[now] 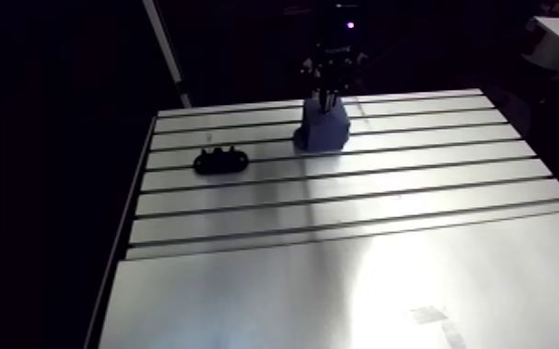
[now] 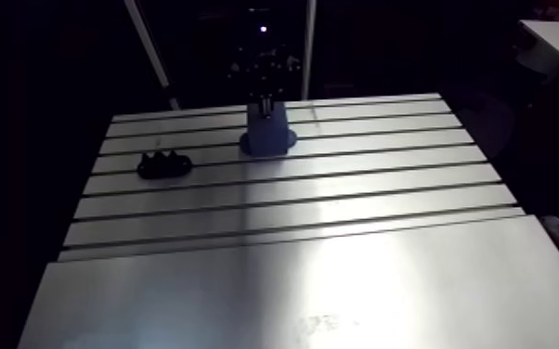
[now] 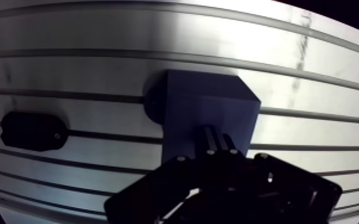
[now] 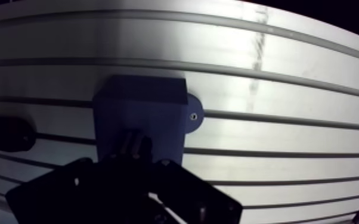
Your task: Pick up the M10 bolt and insert it into the hex recess until seated.
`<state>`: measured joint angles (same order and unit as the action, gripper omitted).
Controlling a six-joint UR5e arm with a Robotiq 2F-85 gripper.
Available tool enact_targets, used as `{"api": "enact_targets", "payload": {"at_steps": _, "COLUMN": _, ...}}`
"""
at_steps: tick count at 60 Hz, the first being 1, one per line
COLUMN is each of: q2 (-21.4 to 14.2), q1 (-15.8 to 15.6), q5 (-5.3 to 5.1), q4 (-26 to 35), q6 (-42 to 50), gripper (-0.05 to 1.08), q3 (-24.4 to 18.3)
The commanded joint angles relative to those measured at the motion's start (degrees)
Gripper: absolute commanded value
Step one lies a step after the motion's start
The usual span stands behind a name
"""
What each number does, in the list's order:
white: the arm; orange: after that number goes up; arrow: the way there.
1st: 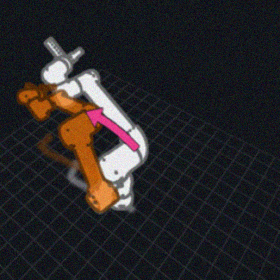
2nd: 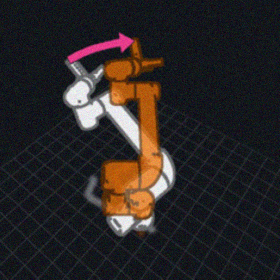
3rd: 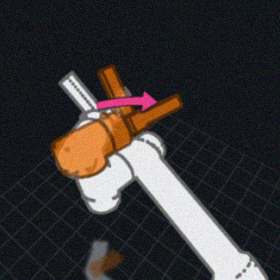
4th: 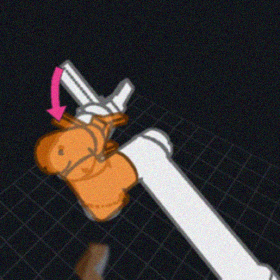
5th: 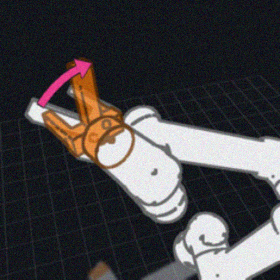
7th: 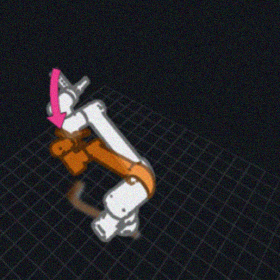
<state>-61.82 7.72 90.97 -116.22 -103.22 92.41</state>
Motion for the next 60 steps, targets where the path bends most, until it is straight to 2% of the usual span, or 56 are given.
{"api": "enact_targets", "payload": {"at_steps": 1, "q2": 0.01, "q1": 0.02, "q5": 0.04, "q4": -0.02, "q6": -0.1, "gripper": 1.08, "q3": 0.01}}
{"api": "enact_targets", "payload": {"at_steps": 60, "q2": 0.0, "q1": 0.02, "q5": -0.05, "q4": -0.02, "q6": -0.1, "gripper": 1.08, "q3": 0.01}}
